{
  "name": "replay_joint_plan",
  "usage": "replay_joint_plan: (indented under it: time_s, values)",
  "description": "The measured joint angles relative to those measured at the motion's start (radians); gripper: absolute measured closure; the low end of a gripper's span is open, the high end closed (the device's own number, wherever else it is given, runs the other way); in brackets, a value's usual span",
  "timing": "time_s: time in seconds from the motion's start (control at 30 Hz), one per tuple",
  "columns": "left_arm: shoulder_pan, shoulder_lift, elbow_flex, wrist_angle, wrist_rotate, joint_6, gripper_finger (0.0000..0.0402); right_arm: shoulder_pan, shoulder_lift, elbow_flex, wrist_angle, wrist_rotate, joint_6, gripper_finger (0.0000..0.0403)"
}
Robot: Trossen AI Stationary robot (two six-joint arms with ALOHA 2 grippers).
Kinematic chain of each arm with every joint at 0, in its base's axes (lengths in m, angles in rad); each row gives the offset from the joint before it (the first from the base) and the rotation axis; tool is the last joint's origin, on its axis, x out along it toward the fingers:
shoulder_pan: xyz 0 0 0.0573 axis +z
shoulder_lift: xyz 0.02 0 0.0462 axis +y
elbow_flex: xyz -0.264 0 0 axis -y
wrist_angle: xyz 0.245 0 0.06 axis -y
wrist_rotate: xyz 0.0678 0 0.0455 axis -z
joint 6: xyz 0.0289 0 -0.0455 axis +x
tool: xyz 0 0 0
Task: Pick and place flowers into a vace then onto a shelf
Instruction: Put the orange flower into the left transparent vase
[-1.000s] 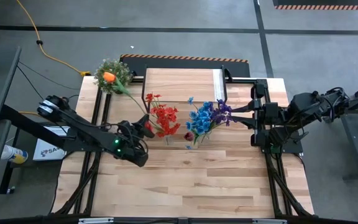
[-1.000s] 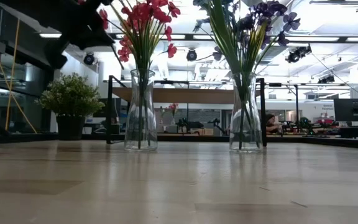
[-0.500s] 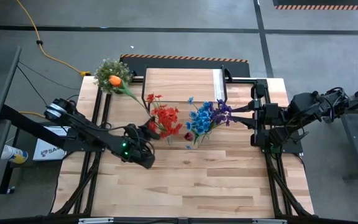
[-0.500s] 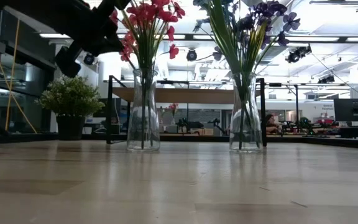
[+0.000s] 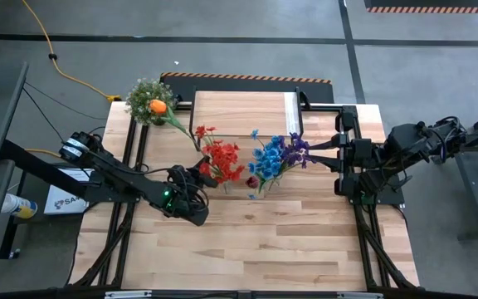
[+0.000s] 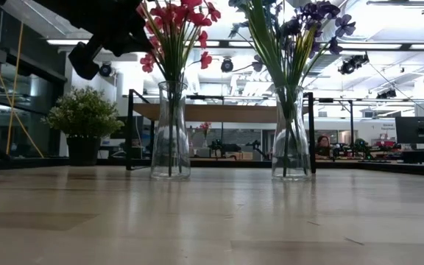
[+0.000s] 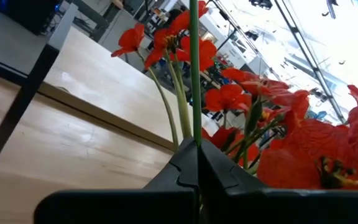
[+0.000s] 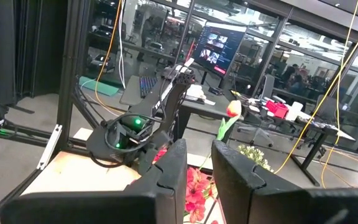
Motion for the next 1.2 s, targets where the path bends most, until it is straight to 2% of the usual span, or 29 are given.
replay_joint_plan:
  time_s: [0.93,1.2]
  values:
    - [-0.020,0.000,0.000,0.000,0.064,0.092,0.0372,0.000,0.000,0.000,0.001,-0.037,0.000,0.0336]
    - [-0.019,0.056,0.001,0.047,0.047,0.092,0.0372,0.000,0.000,0.000,0.001,-0.037,0.000,0.0336]
